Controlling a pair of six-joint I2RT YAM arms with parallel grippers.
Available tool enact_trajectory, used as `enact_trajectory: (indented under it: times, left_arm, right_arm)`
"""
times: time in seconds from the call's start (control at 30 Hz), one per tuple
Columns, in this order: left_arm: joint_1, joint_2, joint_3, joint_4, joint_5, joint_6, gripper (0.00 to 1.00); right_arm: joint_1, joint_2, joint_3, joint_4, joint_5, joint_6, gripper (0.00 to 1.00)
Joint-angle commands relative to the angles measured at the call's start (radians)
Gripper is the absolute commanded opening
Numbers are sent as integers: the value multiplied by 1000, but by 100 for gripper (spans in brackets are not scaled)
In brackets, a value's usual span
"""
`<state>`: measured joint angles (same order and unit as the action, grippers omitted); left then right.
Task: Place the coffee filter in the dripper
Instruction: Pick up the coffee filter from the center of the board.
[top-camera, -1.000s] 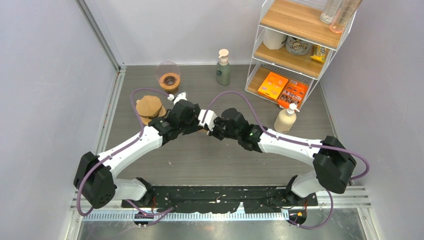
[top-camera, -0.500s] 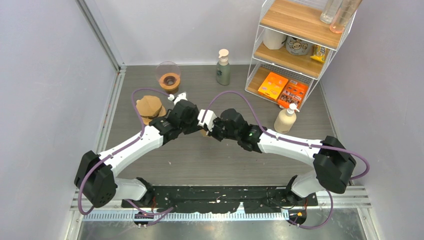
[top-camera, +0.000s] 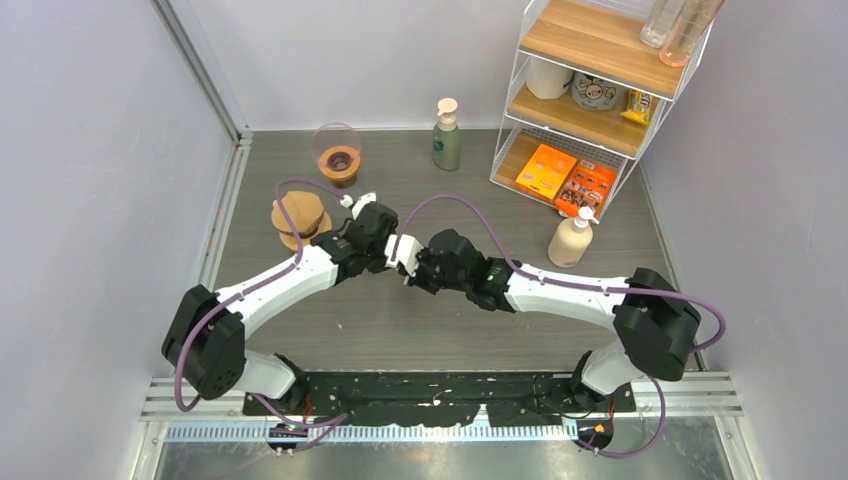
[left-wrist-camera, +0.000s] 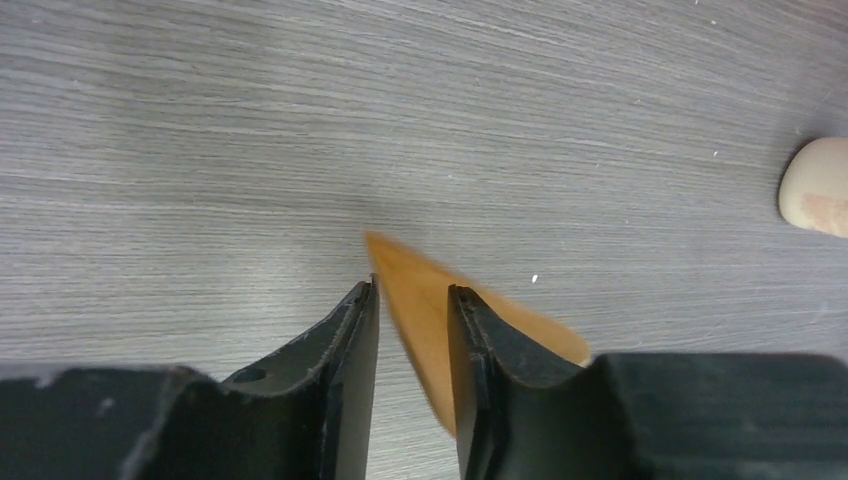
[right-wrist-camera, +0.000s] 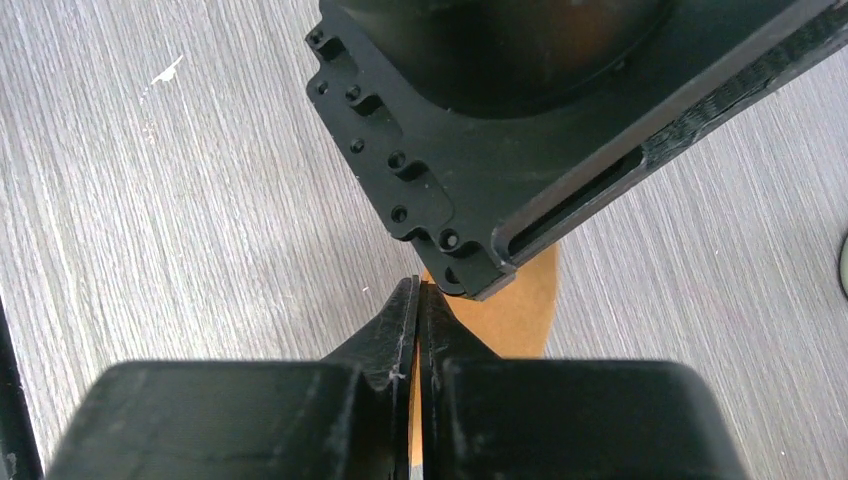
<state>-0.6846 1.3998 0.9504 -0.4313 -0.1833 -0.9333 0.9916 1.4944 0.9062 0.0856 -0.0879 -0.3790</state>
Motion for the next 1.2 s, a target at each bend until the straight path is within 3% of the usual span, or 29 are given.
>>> enact_trajectory:
  times: [0.0,0.17,0.3,0.33,0.43,0.63,0.73,0.97,1.17]
  left_arm:
    - [-6,0,50,-1,-31,-12,30]
    - [-6,5,52,-5,-50,-10,1]
    - [-6,11,52,4,-56,16,0]
    - [-6,8,51,6,-64,21,0]
    - [-7,-2,48,10,-82,44,0]
    - [-6,-35,29,31,-108,66,0]
    - [-7,-44,34,18,-122,68,0]
    - [-6,-61,52,-28,-127,42,0]
    - [-6,-54,83,-67,-98,-4,0]
  right_arm:
    - [25,9,0,102,31,12,5]
    - [32,3,-28,161,5,57,5]
    - [32,-7,-42,190,-25,95,10]
    - [33,-12,-42,192,-28,102,19]
    - [33,-37,-42,162,-40,132,63]
    - [32,-195,-91,162,63,233,94]
    - [29,-255,-119,164,210,300,96]
    - [-14,-291,-149,134,356,474,95]
    - [-33,-222,-138,177,320,563,95]
